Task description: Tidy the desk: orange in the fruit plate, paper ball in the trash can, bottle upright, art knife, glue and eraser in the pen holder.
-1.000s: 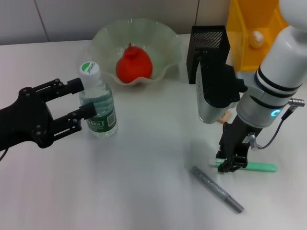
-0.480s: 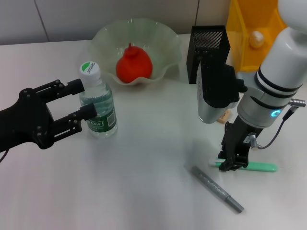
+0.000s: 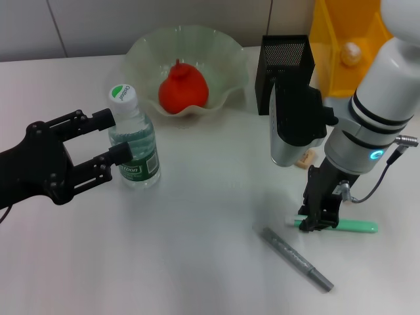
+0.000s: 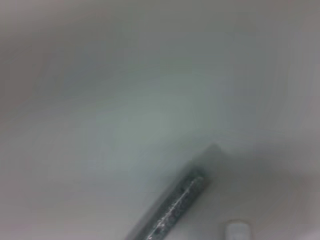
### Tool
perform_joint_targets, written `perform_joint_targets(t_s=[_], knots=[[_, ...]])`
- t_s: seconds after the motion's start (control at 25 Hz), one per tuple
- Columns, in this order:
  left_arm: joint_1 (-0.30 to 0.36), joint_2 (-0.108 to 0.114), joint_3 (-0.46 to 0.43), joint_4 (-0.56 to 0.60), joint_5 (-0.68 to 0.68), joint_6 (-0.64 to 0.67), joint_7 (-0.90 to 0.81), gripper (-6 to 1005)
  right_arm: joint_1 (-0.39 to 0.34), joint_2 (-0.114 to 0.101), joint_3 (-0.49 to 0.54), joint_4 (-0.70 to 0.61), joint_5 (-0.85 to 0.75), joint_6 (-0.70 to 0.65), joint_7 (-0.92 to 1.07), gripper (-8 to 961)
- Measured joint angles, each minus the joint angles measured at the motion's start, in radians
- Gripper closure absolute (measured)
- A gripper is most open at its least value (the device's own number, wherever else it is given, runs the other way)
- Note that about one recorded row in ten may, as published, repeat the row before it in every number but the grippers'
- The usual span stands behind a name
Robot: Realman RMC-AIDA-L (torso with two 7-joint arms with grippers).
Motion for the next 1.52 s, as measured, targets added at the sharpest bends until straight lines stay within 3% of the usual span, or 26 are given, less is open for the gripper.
perform_joint_targets(t_s=[0.12,0.76,1.12,1.28,1.52], knots=[[0.000,0.000,0.000,0.000,0.000,0.000,0.000,373,-0.003,0.001,0.000,-0.006,-0.004,0.005,0.013,766],[-0.004,0.000,-0.003,0.000,-0.003,0.004,0.000,373,-0.076,0.000,0.000,-0.143,-0.005,0.004,0.073,765],[0.005,-0.002,-0.003,0.000,-0.004,0.009,0.000,373,-0.214,0.001,0.027,-0.400,0.045,-0.006,0.086,758],[0.006,-0.002,-0.003,0.000,-0.005,0.010,0.000,373,-0.241,0.002,0.057,-0.457,0.077,0.004,0.094,755],[0.008,-0.002,-0.003,-0.001,-0.005,0.012,0.000,373,-0.309,0.001,0.131,-0.510,0.209,0.137,0.106,750]])
